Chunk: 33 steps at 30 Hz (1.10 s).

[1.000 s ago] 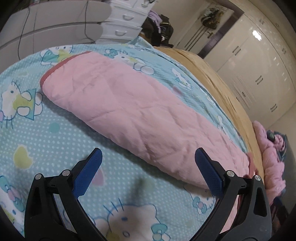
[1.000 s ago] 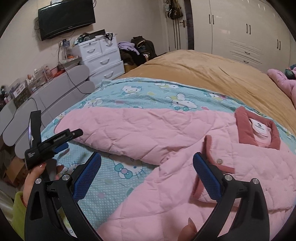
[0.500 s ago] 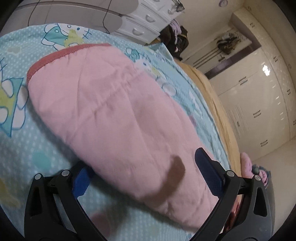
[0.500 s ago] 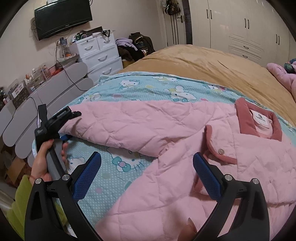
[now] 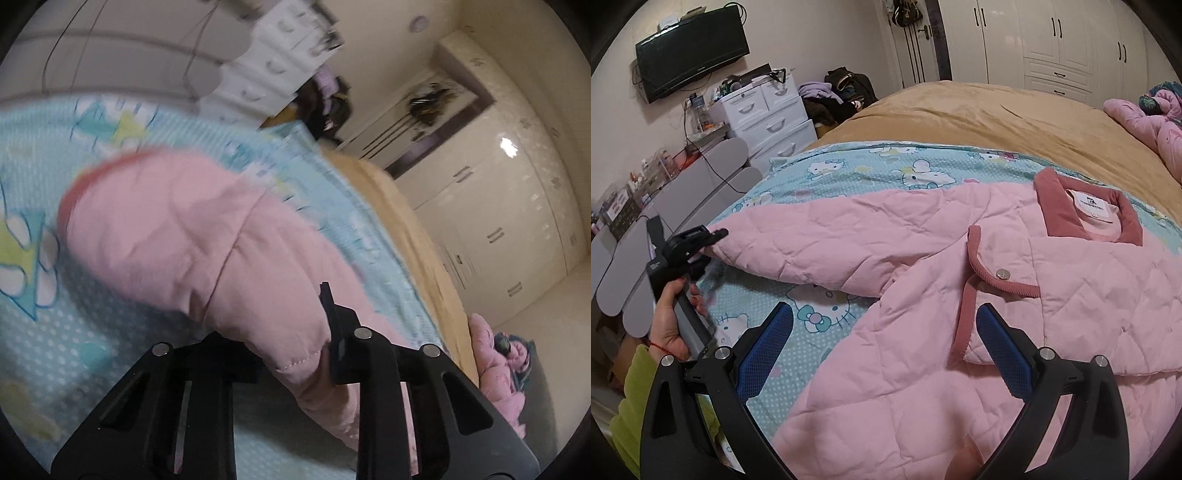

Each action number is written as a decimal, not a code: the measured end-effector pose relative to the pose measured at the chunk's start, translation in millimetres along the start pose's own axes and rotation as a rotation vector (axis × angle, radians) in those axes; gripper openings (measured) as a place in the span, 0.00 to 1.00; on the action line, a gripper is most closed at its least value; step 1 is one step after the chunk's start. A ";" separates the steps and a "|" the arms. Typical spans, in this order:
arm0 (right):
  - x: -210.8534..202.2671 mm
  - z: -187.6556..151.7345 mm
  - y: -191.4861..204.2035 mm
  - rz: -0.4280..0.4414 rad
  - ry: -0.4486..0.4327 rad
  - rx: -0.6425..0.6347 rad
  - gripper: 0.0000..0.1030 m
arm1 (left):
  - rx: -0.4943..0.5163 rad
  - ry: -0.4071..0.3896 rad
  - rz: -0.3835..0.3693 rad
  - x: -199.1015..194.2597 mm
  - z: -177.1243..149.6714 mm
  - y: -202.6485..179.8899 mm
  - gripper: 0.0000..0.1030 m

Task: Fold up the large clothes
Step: 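Close the left gripper on the sleeve cuff and lift it, then carry the held sleeve with the left gripper over the jacket front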

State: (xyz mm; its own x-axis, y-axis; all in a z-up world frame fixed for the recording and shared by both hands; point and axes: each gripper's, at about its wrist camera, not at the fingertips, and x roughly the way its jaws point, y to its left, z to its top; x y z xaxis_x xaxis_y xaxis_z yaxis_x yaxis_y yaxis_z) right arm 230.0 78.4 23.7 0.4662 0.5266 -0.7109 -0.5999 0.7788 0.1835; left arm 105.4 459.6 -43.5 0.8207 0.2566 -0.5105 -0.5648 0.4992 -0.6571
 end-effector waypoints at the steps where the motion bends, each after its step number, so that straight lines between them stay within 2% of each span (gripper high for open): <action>1: -1.7 0.3 -1.8 0.000 -0.001 0.003 0.96 | 0.023 -0.023 -0.018 -10.4 -0.1 -8.5 0.15; 7: -19.4 3.9 -16.5 -0.007 -0.034 0.031 0.96 | 0.140 -0.103 -0.098 -56.5 -0.9 -56.5 0.13; 12: -37.6 0.7 -39.0 -0.020 -0.060 0.083 0.96 | 0.216 -0.120 -0.140 -85.0 -5.5 -94.8 0.12; 25: -108.5 -17.0 -109.1 -0.074 -0.168 0.229 0.96 | 0.377 -0.157 -0.240 -125.5 -24.6 -190.8 0.12; 33: -154.0 -33.3 -157.8 -0.117 -0.238 0.329 0.96 | 0.481 -0.155 -0.289 -141.8 -48.6 -248.6 0.11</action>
State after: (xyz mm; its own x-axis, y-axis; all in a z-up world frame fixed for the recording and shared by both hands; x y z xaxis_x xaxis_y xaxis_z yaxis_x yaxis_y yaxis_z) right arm 231.3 -136.9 81.6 0.6788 0.4626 -0.5703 -0.3123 0.8848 0.3459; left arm 125.2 258.9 165.3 0.9593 0.1539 -0.2366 -0.2428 0.8775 -0.4137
